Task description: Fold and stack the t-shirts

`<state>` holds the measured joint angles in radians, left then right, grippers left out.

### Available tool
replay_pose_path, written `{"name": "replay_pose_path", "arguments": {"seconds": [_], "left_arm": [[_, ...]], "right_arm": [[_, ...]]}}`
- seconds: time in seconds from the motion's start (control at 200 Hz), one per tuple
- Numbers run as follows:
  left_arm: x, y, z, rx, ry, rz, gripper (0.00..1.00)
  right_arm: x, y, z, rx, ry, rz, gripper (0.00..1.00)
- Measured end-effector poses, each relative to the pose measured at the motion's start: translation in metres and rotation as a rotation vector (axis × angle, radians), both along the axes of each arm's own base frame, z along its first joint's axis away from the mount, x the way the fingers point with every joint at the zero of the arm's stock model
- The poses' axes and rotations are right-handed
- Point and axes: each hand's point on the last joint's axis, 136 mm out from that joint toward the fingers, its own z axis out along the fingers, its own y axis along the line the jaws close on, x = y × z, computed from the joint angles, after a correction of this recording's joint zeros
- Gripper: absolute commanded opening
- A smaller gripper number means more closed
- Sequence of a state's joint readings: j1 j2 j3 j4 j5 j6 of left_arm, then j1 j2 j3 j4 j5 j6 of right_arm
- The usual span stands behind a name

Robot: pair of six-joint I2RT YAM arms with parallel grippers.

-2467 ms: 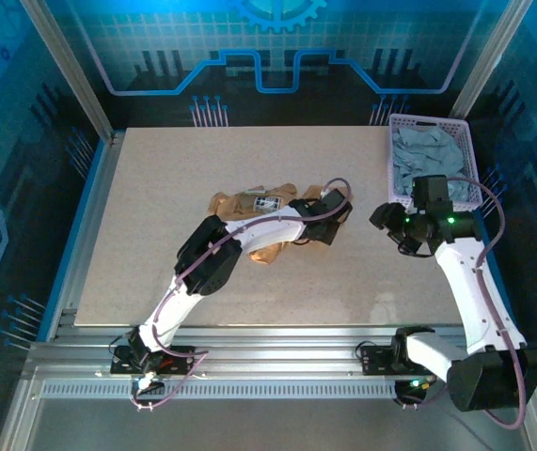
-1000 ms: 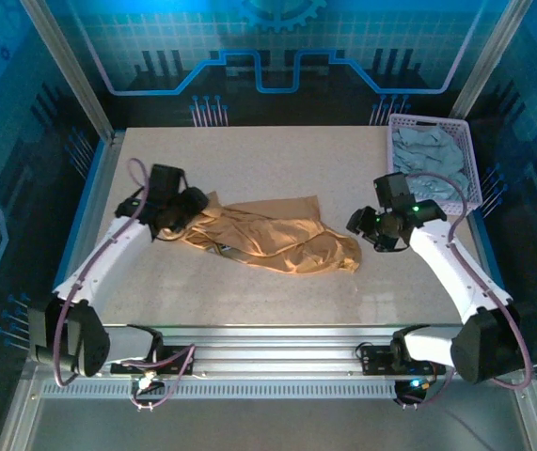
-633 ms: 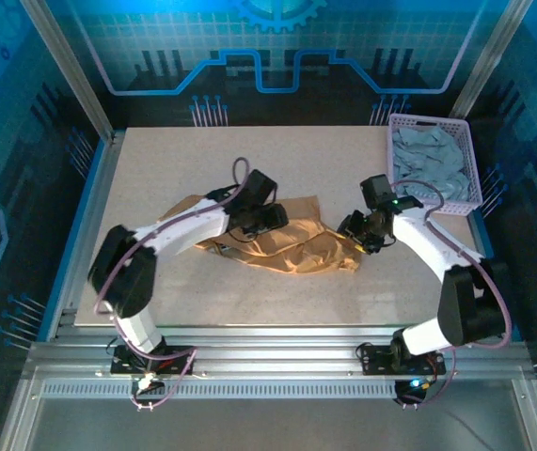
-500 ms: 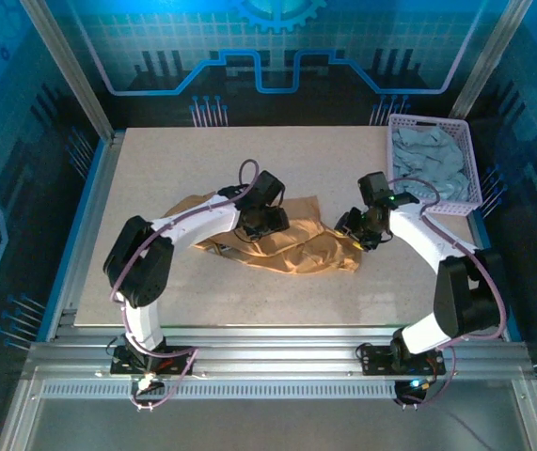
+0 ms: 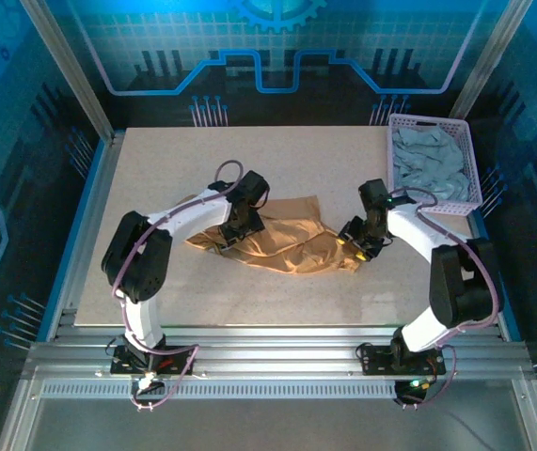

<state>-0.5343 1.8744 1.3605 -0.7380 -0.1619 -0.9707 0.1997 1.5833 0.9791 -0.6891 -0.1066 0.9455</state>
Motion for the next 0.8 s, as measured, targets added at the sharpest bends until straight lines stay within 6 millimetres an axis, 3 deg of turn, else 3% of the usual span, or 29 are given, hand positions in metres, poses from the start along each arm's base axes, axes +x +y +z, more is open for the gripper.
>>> {"name": "replay_pose_path", "arguments": {"seconds": [0.18, 0.42, 0.545, 0.65, 0.8], "left_arm": [[0.008, 0.006, -0.025, 0.017, 0.029, 0.023, 0.41], [0.012, 0.007, -0.034, 0.023, 0.033, 0.02, 0.0], [0.014, 0.007, -0.033, 0.027, 0.022, 0.003, 0.0], [0.015, 0.007, -0.029, 0.025, 0.011, 0.004, 0.0], [0.025, 0.016, 0.0, -0.004, -0.057, 0.027, 0.0]], "right_arm": [[-0.016, -0.005, -0.013, -0.025, 0.08, -0.028, 0.54], [-0.041, -0.012, -0.007, -0.039, 0.116, -0.086, 0.56], [-0.057, -0.01, -0.015, -0.017, 0.158, -0.131, 0.52], [-0.065, -0.007, -0.028, -0.004, 0.208, -0.174, 0.37], [-0.047, -0.005, -0.035, -0.009, 0.204, -0.206, 0.06]]}}
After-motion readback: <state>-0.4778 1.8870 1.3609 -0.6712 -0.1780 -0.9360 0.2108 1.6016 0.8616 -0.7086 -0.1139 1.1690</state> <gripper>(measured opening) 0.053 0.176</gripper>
